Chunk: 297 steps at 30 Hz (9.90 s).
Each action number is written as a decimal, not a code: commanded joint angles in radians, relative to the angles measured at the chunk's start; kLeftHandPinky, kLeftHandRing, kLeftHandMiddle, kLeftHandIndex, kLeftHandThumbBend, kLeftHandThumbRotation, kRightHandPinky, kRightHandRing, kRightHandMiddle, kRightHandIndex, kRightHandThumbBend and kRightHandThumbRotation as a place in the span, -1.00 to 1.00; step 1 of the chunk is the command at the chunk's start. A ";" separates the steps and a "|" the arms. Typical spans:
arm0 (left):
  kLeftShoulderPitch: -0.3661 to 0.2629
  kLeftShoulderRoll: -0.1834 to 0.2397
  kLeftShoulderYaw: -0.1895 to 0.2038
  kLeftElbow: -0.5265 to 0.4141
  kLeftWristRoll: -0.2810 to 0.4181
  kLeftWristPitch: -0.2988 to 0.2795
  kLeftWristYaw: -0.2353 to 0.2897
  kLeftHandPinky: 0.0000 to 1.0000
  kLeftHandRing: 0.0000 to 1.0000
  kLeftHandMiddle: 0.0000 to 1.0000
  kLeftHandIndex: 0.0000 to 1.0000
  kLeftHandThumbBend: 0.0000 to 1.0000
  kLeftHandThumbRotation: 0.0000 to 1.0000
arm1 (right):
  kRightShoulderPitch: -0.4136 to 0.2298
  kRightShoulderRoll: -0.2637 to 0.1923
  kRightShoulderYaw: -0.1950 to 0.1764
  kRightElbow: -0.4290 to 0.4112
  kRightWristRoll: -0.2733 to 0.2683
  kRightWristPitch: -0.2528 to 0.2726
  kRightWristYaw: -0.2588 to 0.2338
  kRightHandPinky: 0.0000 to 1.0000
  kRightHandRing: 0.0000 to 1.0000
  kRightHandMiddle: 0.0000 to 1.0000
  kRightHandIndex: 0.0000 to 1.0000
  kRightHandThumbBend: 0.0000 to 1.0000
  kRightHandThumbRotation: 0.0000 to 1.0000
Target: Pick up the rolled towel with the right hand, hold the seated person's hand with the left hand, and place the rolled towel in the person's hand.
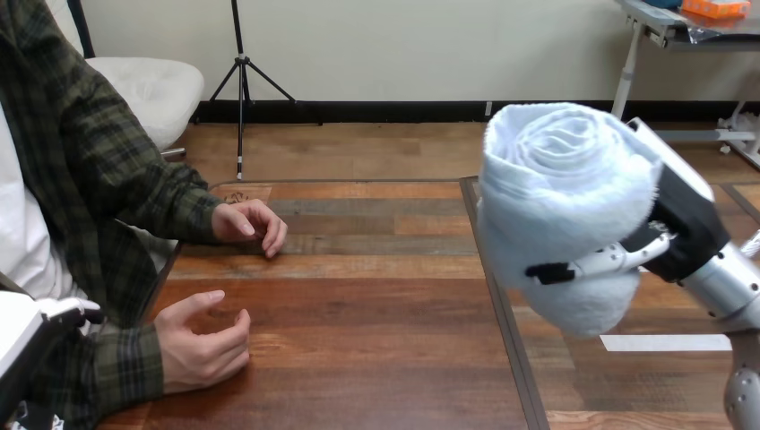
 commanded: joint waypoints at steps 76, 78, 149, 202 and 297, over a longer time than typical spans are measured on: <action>-0.471 0.112 -0.459 0.476 0.015 0.104 0.216 0.25 0.36 0.43 0.45 1.00 -0.72 | 0.119 -0.022 -0.039 -0.363 0.219 0.093 0.126 -0.57 -0.41 -0.28 -0.25 0.58 -0.80; -0.477 0.114 -0.465 0.489 0.021 0.101 0.225 0.24 0.35 0.43 0.44 1.00 -0.72 | 0.118 -0.022 -0.040 -0.366 0.226 0.094 0.136 -0.57 -0.41 -0.28 -0.25 0.57 -0.79; -0.526 0.066 -0.524 0.640 -0.126 0.020 0.288 -0.32 -0.24 -0.14 -0.12 0.74 -1.00 | 0.119 -0.015 -0.097 -0.443 0.301 0.284 0.150 -0.57 -0.42 -0.31 -0.26 0.58 -0.86; -0.467 0.012 -0.487 0.401 -0.250 0.085 0.260 -0.38 -0.27 -0.13 -0.13 0.77 -1.00 | -0.078 0.069 0.037 -0.167 0.096 0.196 0.109 -0.53 -0.39 -0.25 -0.15 0.57 -0.93; -0.407 -0.118 -0.461 0.060 -0.259 0.109 0.201 -0.51 -0.41 -0.24 -0.23 0.73 -1.00 | -0.416 0.205 0.115 0.337 -0.142 0.063 0.035 -0.68 -0.56 -0.39 -0.23 0.64 -1.00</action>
